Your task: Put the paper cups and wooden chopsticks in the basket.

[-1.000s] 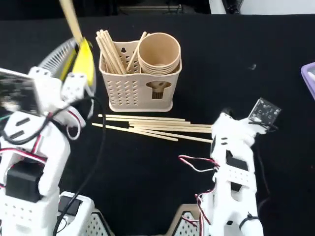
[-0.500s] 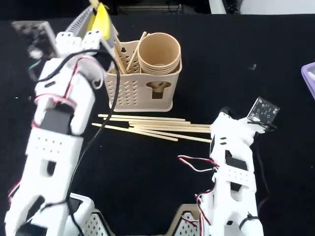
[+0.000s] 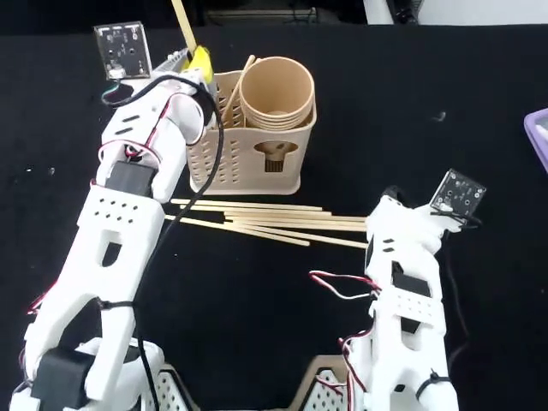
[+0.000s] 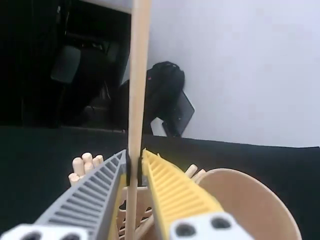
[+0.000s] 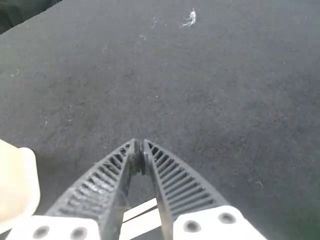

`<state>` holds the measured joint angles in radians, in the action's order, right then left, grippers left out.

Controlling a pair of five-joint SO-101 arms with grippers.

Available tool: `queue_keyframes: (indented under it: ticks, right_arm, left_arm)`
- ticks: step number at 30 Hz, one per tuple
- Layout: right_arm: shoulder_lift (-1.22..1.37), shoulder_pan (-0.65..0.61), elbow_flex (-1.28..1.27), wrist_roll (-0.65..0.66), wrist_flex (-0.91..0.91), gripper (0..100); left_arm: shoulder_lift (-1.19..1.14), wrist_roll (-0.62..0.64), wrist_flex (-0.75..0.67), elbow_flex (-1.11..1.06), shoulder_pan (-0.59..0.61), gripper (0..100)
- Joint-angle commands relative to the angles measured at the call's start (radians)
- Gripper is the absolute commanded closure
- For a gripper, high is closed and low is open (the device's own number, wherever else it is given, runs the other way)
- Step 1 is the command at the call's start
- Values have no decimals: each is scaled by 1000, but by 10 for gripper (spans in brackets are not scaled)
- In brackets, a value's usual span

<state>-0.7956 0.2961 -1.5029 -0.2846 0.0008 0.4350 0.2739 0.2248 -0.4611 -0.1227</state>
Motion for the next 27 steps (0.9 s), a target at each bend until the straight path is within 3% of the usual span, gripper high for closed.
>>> queue_keyframes:
  ticks: [1, 4, 13, 17, 21, 24, 27]
  right_arm:
    - [1, -17, 8, 11, -26, 983]
    - [1, -34, 7, 84, -26, 983]
    - [1, -71, -1, 127, -28, 983]
    - [1, -71, -1, 127, -28, 983]
    - [-4, -68, -5, 127, -28, 986]
    - [-5, -35, -5, 127, -25, 984]
    - [-5, -21, -4, 127, -18, 983]
  left_arm:
    - [5, 8, -14, -5, 10, 927]
    - [5, 8, -15, -22, 28, 847]
    - [103, 8, -5, -30, 113, 842]
    - [281, 8, 140, -36, 176, 842]
    - [482, 8, 373, -99, 240, 842]
    - [632, 6, 549, -214, 303, 845]
    - [779, 6, 618, -398, 401, 900]
